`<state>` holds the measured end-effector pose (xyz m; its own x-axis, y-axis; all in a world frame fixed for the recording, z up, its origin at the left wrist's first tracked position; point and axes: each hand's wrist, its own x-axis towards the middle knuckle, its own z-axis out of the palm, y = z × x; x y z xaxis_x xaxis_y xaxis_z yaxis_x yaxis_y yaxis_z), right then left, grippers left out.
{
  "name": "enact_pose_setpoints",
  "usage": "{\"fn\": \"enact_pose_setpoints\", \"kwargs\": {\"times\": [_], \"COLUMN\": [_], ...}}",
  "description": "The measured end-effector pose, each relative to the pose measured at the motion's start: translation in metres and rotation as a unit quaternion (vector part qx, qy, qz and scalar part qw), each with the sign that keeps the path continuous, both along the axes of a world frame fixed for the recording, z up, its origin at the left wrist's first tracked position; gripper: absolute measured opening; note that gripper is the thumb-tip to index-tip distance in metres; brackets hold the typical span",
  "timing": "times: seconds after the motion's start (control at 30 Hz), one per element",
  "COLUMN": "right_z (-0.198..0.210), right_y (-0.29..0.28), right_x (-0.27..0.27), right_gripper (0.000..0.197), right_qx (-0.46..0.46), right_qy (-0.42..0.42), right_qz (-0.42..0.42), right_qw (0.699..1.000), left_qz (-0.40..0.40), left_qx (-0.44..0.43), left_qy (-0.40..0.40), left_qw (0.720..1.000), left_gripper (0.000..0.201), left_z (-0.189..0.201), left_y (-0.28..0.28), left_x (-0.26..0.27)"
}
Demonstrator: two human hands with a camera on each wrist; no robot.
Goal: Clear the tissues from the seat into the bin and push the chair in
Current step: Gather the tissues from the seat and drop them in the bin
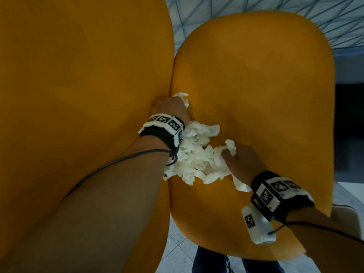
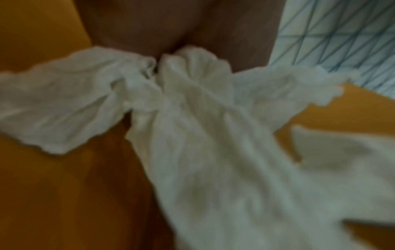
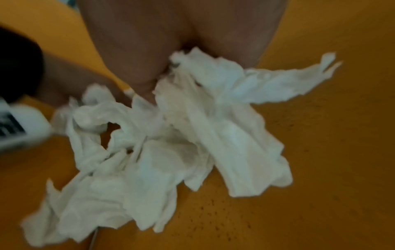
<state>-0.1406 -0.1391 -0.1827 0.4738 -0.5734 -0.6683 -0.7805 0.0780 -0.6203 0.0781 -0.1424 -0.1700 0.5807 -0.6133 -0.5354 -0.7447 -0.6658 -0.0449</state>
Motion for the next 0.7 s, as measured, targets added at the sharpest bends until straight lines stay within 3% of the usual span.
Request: {"fn": "enact_pose_setpoints", "kwargs": {"times": [0.13, 0.23, 0.33, 0.43, 0.6, 0.7], "right_z": [0.015, 0.019, 0.022, 0.024, 0.033, 0.043], "right_y": [-0.007, -0.012, -0.017, -0.020, -0.019, -0.017], "right_x": [-0.020, -0.034, -0.046, -0.055, -0.074, -0.077], "right_gripper": [0.046, 0.047, 0.034, 0.026, 0.016, 0.011], "right_qx": [-0.004, 0.021, 0.020, 0.019, 0.029, 0.080], "right_qy": [-0.007, 0.002, 0.013, 0.011, -0.042, -0.111], "right_qz": [-0.078, -0.129, -0.164, -0.212, -0.269, -0.347], "right_qw": [0.997, 0.991, 0.986, 0.977, 0.962, 0.928], "left_qz": [-0.042, -0.030, 0.033, 0.089, 0.174, 0.256], "left_qx": [0.040, 0.045, -0.005, -0.110, -0.288, -0.352], "left_qy": [-0.037, -0.032, 0.010, 0.036, 0.146, 0.185], "left_qw": [0.998, 0.998, 0.999, 0.989, 0.930, 0.881], "left_gripper": [0.021, 0.021, 0.031, 0.029, 0.042, 0.038], "left_z": [-0.008, -0.008, -0.002, 0.016, 0.065, 0.086], "left_y": [-0.005, -0.007, -0.006, 0.003, 0.027, 0.045], "left_x": [0.004, 0.004, 0.001, 0.001, -0.010, -0.023]}}
